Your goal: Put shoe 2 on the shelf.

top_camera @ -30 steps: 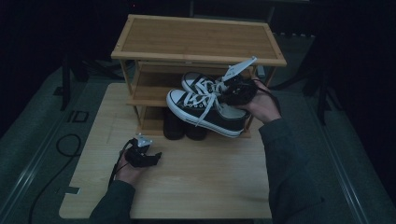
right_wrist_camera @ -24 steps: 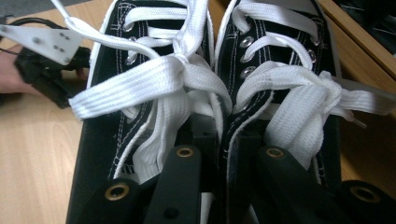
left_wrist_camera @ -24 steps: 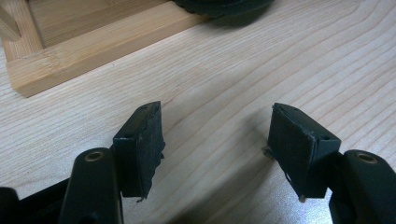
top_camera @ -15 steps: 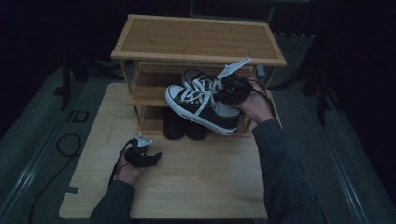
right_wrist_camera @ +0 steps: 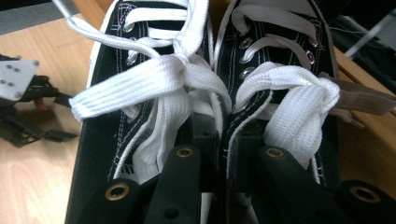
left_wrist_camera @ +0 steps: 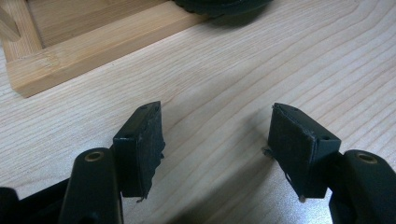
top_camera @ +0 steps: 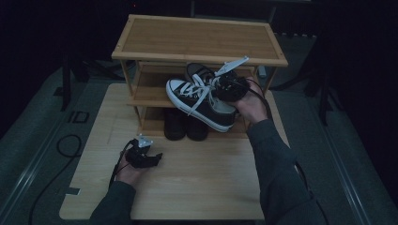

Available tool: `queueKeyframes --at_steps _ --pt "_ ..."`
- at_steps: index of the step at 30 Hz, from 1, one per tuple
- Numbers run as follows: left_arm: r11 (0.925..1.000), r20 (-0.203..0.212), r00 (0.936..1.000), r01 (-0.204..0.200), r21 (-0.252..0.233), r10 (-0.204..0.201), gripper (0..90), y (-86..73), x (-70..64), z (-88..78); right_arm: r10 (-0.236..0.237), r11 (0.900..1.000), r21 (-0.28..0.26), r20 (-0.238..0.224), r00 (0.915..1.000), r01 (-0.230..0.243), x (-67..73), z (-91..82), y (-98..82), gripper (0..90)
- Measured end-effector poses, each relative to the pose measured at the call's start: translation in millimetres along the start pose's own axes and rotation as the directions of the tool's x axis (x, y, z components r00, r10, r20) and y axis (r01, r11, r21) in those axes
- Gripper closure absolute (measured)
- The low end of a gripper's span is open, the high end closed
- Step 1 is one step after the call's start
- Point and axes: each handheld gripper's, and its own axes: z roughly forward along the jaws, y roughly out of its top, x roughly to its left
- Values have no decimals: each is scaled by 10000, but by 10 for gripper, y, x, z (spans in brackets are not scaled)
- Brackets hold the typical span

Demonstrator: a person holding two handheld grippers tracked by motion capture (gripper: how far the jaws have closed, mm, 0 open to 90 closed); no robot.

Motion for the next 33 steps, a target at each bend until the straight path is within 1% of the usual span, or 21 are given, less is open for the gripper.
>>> queueKeyframes --at_steps 4,7,11,14,18,20,23,24,26,27,28,30,33 --pt "10000 -2 10000 -7 7 7 359 0 0 0 124 9999 -91 195 9997 -123 19 13 2 841" --pt "10000 4 10000 -29 18 29 359 0 2 -1 251 9997 -68 460 9986 -248 51 21 7 841" --pt "10000 4 10000 -31 24 31 359 0 2 -2 394 9992 -28 940 9948 -393 118 30 18 842" --pt "10000 -7 10000 -24 18 24 359 0 1 -1 591 9982 -37 1120 9919 -591 136 29 18 842" --pt "10000 0 10000 -28 22 28 359 0 1 -1 894 9960 -155 1514 9844 -881 159 31 12 842" --pt "10000 -2 10000 -27 21 27 359 0 1 -1 1182 9930 -240 1612 9798 -1159 152 31 6 842" --pt "10000 -3 10000 -24 20 24 359 0 1 -1 1500 9887 -366 1926 9697 -1457 156 35 1 841" --pt "10000 -15 10000 -13 15 13 359 -1 -1 -1 1510 9885 -340 2020 9677 -1472 163 38 3 840" --pt "10000 -16 10000 -16 20 16 360 -1 -2 -2 1693 9856 -328 2101 9629 -1661 162 45 11 834" --pt "10000 -17 10000 -21 27 22 359 -2 -3 -3 1771 9842 -338 2119 9611 -1739 158 48 13 811" --pt "10000 -18 10000 -15 24 15 359 -2 -4 -3 1787 9839 -320 2160 9599 -1760 158 48 15 772" --pt "10000 -19 10000 -14 23 14 359 -3 -5 -4 1527 9882 -192 2216 9631 -1523 167 52 19 713" --pt "10000 -17 10000 -18 21 18 359 -4 -5 -4 1152 9931 -36 2354 9651 -1176 184 56 26 681"
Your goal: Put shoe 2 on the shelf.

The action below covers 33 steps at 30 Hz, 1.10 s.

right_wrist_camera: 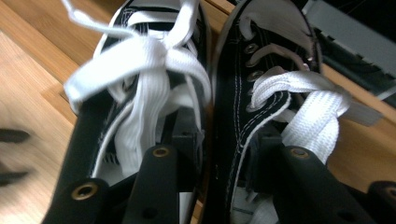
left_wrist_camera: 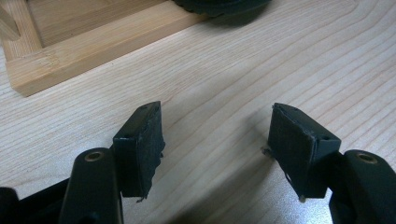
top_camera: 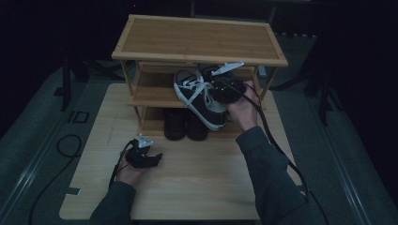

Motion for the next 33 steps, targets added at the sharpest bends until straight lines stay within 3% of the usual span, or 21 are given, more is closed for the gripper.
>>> queueKeyframes --at_steps 4,6,12,16,20,23,28,33 --pt "10000 5 10000 0 -14 0 359 -1 0 0 -230 9997 77 58 9997 230 -64 -17 2 592" --pt "10000 7 10000 -8 -11 8 359 -2 1 -1 -259 9996 50 -234 9994 261 -98 -47 3 586" --pt "10000 -4 10000 7 -13 -7 359 -2 -1 -1 -739 9971 -211 -471 9962 730 -146 -179 -15 582" --pt "10000 9 10000 12 7 -12 360 0 -4 -1 -982 9932 -710 -867 9914 921 -192 -299 -22 634" --pt "10000 17 10000 11 9 -11 360 -1 -9 -3 -1159 9913 -777 -1332 9843 1063 -225 -372 -37 702" --pt "10000 6 10000 26 -11 -26 359 -2 -11 -1 -1334 9885 -898 -1360 9817 1219 -222 -404 -49 745" --pt "10000 20 10000 -13 25 13 360 0 -9 -3 -1583 9833 -1182 -1839 9701 1381 -211 -461 -54 811" --pt "10000 23 10000 -25 87 24 353 3 -16 -7 -1678 9815 -1252 -1952 9663 1451 -194 -471 -62 844"
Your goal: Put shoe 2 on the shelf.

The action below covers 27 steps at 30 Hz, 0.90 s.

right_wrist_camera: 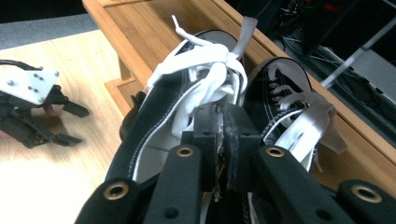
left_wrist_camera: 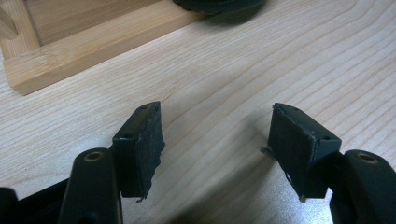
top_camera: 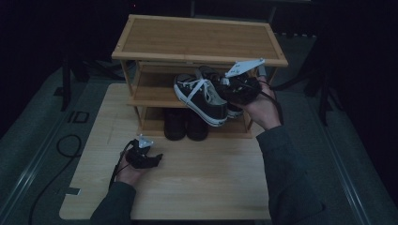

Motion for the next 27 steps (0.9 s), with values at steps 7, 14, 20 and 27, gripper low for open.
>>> queueKeyframes --at_steps 7,14,20,27 --pt "9994 -246 9992 314 164 -310 413 19 0 -20 323 9983 -462 -661 9973 -354 -48 -41 -79 899" --pt "9982 -297 9985 472 382 -460 578 34 33 -65 458 9967 -615 -1049 9934 -525 -87 -89 -154 900" --pt "9989 -48 9992 400 259 -399 590 92 15 -126 325 9955 -831 -1467 9886 -451 -85 -151 -193 900" --pt "9992 421 9984 386 -77 -382 589 208 -19 -243 28 9935 -1115 -1920 9814 -247 -43 -219 -211 900"
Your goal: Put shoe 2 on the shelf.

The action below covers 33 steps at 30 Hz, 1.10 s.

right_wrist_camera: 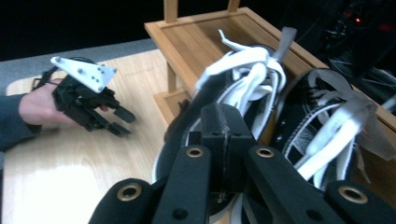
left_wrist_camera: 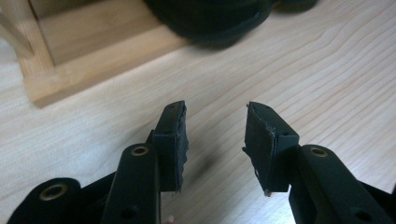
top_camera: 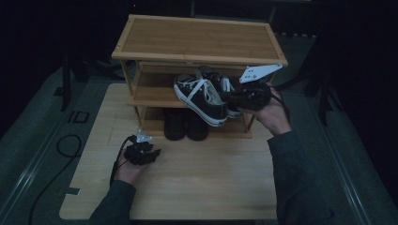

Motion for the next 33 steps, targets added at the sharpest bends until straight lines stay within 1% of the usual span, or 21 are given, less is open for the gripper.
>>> queueKeyframes --at_steps 1,2,5,6,7,9,10,11,12,13,15,17,18,20,21,23,25,26,29,31,33 --pt "10000 0 10000 0 0 0 589 0 0 0 -3 10000 -44 -75 10000 2 11 -10 -2 900" --pt "9999 144 9999 -52 -111 53 590 34 -10 -32 -31 10000 -63 -133 9999 31 23 -17 -4 900" --pt "9998 200 9997 -113 -187 116 599 68 -22 -57 -157 9999 -71 -249 9996 156 51 -32 -6 900" --pt "9996 297 9994 -144 -239 151 605 105 -30 -78 -279 9996 -107 -389 9989 275 81 -40 -5 900" --pt "9996 297 9994 -144 -239 151 619 105 -30 -78 -304 9995 -128 -445 9985 298 97 -42 -3 900" --pt "9993 377 9990 -212 -293 223 634 172 -43 -118 -345 9992 -207 -682 9971 331 121 -41 -2 900" --pt "9992 438 9987 -256 -307 269 664 199 -49 -134 -361 9991 -240 -788 9962 343 136 -38 -3 900" --pt "9989 451 9984 -315 -348 331 671 227 -59 -150 -433 9989 -223 -841 9955 415 151 -34 -5 900" --pt "9986 444 9981 -403 -338 418 686 258 -68 -169 -478 9986 -282 -1011 9937 452 165 -28 -9 900" --pt "9986 444 9981 -403 -338 418 706 258 -68 -169 -525 9982 -363 -1187 9915 485 177 -22 -14 900" --pt "9978 407 9978 -512 -432 530 727 354 -94 -219 -545 9979 -431 -1397 9887 490 198 -10 -33 900" --pt "9975 456 9974 -544 -459 565 759 384 -100 -234 -566 9980 -361 -1472 9875 518 217 0 -61 900" --pt "9969 475 9969 -599 -506 623 773 441 -112 -265 -604 9978 -350 -1497 9869 558 224 4 -78 900" --pt "9961 478 9963 -685 -554 712 823 493 -123 -292 -610 9979 -325 -1618 9849 565 243 8 -113 900" --pt "9961 478 9963 -685 -554 712 850 493 -123 -292 -662 9976 -289 -1636 9843 623 255 15 -128 900" --pt "9949 450 9955 -804 -610 832 897 576 -132 -339 -794 9968 -176 -1715 9820 775 290 34 -151 900" --pt "9941 480 9953 -811 -717 847 900 633 -136 -373 -822 9966 -69 -1804 9802 823 324 58 -180 900" --pt "9933 499 9948 -848 -780 889 900 662 -137 -392 -913 9957 -44 -1831 9788 921 336 76 -199 900" --pt "9914 466 9941 -936 -912 982 900 741 -149 -441 -902 9955 119 -2000 9756 945 372 135 -276 900" --pt "9901 401 9935 -1019 -967 1062 900 790 -158 -467 -905 9949 252 -2011 9754 976 386 172 -325 900" --pt "9896 358 9931 -1081 -951 1120 900 813 -161 -480 -883 9951 251 -2065 9745 954 390 186 -347 900"
